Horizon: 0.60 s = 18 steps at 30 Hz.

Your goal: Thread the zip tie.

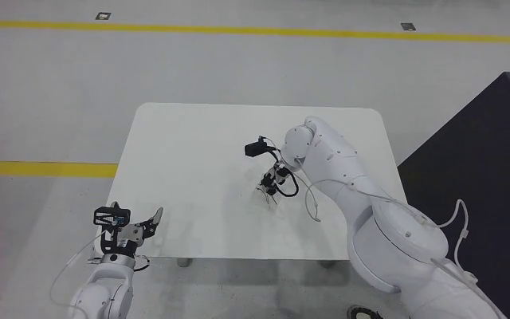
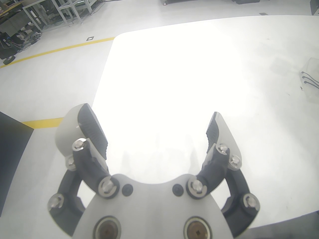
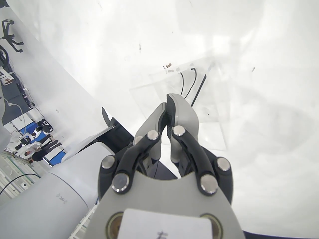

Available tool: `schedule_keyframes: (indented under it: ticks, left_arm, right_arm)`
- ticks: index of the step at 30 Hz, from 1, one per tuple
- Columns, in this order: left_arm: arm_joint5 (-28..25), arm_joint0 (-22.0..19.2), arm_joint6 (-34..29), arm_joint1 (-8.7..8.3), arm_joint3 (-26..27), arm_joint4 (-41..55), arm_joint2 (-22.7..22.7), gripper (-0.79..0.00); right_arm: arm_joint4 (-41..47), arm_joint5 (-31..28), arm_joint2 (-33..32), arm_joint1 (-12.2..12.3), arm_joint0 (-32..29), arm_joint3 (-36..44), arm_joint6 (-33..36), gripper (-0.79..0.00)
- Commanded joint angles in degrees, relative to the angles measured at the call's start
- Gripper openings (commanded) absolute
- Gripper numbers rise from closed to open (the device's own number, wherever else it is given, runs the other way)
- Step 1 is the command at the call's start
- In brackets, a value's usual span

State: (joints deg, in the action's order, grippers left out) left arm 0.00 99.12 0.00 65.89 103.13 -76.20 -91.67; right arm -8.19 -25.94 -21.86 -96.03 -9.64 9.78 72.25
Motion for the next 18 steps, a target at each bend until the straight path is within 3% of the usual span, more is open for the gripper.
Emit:
schedule_keyframes:
  ticks: [1,9,15,18]
  left_arm:
    - [0.0,0.0,0.0,0.0,0.0,0.0,0.0,0.0]
    - [0.0,0.0,0.0,0.0,0.0,0.0,0.0,0.0]
    - [0.0,0.0,0.0,0.0,0.0,0.0,0.0,0.0]
    - [0.0,0.0,0.0,0.0,0.0,0.0,0.0,0.0]
  right_arm:
    - [0.0,0.0,0.0,0.0,0.0,0.0,0.0,-0.785]
    - [0.21,1.28,-0.55,0.35,-0.43,0.68,-1.84,-0.785]
    - [-0.64,8.32,-0.86,0.43,-1.39,2.29,-1.66,-0.785]
    - [-1.46,9.0,-0.86,0.4,-1.75,3.31,-2.15,-0.785]
